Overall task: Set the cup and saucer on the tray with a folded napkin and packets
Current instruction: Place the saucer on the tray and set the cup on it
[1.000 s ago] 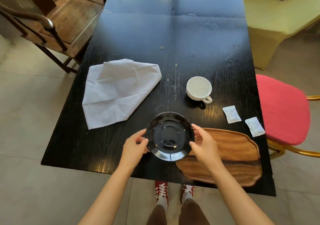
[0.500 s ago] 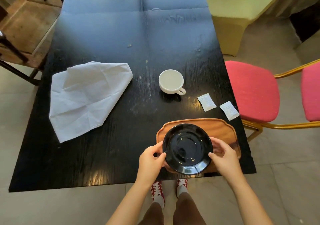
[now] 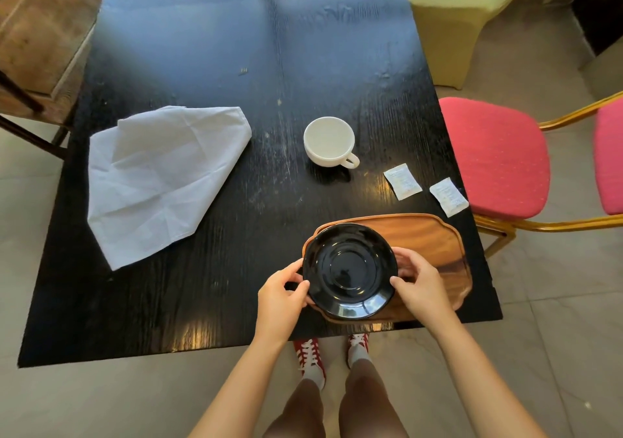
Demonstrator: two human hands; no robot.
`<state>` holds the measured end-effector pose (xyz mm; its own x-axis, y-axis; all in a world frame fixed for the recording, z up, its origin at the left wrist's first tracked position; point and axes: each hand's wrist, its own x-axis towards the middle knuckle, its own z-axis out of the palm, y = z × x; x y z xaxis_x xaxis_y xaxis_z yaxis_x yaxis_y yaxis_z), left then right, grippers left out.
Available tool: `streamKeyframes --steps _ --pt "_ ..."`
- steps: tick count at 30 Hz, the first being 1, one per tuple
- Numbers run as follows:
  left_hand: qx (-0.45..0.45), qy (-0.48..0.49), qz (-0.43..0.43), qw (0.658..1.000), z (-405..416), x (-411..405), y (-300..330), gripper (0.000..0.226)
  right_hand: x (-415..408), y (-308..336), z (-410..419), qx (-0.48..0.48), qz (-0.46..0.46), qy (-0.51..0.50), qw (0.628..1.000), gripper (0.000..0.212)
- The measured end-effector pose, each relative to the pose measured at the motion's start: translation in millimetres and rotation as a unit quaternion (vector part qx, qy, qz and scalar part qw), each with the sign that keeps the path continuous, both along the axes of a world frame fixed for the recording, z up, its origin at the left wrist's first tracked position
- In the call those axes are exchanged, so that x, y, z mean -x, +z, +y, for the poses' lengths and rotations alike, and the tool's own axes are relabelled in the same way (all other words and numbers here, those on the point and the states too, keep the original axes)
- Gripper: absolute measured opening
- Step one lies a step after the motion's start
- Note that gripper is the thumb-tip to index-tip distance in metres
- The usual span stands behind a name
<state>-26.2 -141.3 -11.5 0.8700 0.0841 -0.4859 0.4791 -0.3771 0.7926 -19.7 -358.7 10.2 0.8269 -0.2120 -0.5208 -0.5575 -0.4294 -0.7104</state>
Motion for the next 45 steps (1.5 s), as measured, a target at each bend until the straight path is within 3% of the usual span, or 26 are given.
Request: streamKeyframes --steps 9,12,18,21,23,27,29,34,39,42,45 --pt "0.011 -0.009 0.013 1.000 2 -2 0 0.047 3 -5 -1 -0.017 0.016 -0.013 1.000 0.047" --pt "-0.009 -0.035 0.013 0.999 7 -4 5 0.044 3 -1 -4 0.011 0.012 0.031 0.999 0.043" --pt "-0.155 -0.036 -0.153 0.975 33 -61 28 0.019 -45 11 -23 0.193 -0.140 0.106 0.965 0.038" --pt "-0.212 -0.124 -0.238 0.940 24 -121 35 0.038 -101 9 -16 0.275 -0.223 0.164 0.921 0.049" --pt "-0.272 -0.230 -0.264 0.896 12 -158 35 0.059 -136 7 -6 0.334 -0.261 0.234 0.875 0.062" --pt "-0.408 -0.418 -0.229 0.779 -8 -207 25 0.075 -181 -6 6 0.415 -0.255 0.351 0.800 0.069" --pt "-0.428 -0.459 -0.174 0.759 -12 -214 20 0.072 -190 -11 8 0.418 -0.241 0.371 0.794 0.062" --pt "-0.402 -0.436 -0.193 0.782 -12 -200 13 0.061 -196 -16 5 0.361 -0.282 0.375 0.806 0.045" --pt "-0.340 -0.402 -0.264 0.808 -7 -161 13 0.053 -182 -18 -4 0.281 -0.319 0.392 0.816 0.045" --pt "-0.312 -0.417 -0.261 0.813 -3 -140 11 0.052 -171 -23 -10 0.253 -0.312 0.399 0.824 0.047" --pt "-0.210 -0.321 -0.254 0.888 -2 -133 10 0.048 -164 -26 -11 0.188 -0.266 0.378 0.867 0.053"
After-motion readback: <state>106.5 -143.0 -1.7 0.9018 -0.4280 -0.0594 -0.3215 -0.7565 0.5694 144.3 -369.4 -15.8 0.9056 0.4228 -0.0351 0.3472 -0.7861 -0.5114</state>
